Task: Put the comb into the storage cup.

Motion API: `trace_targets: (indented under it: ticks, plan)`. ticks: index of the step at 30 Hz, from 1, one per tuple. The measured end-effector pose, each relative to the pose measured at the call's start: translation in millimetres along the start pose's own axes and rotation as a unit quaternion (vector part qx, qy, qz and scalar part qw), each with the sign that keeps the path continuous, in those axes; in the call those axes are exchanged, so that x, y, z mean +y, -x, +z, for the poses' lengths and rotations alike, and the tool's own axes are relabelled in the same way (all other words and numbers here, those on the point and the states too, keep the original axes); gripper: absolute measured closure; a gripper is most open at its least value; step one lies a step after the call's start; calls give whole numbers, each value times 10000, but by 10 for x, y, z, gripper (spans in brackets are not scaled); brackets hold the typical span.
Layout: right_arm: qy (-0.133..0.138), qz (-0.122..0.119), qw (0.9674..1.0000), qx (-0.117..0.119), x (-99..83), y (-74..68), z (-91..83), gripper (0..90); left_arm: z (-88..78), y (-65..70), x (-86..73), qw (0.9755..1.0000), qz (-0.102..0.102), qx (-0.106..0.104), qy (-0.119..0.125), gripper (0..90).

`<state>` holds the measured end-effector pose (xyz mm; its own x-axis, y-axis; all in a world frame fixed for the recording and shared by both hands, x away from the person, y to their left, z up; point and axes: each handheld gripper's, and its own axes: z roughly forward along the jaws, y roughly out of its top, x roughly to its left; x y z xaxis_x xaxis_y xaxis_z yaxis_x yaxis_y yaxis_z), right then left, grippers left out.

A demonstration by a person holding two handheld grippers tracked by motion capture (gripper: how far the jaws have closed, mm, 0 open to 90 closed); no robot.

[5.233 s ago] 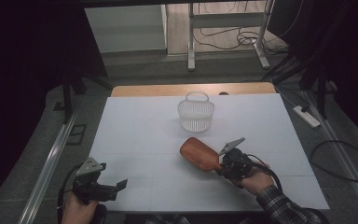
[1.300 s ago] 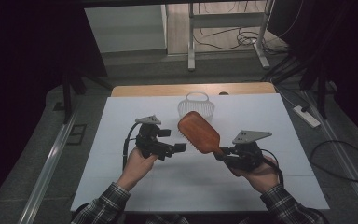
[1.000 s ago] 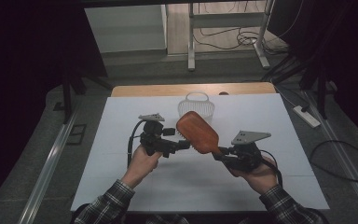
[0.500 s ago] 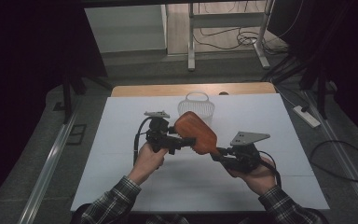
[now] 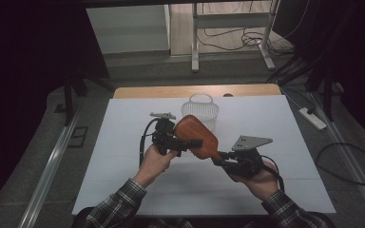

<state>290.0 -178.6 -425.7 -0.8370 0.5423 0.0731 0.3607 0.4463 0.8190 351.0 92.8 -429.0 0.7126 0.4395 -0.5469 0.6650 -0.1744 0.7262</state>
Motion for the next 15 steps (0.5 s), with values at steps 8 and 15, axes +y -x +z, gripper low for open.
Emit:
trace_targets:
  ticks: [8, 15]
  plan:
    - [15, -41, 10000, 15, -2, -22, 13, 720, 16, -6, -4, 9998, -116, -163, -62, 102]
    - [65, -46, 10000, 29, -6, -25, 8, 720, -5, -30, -8, 9988, -223, -432, -93, 255]
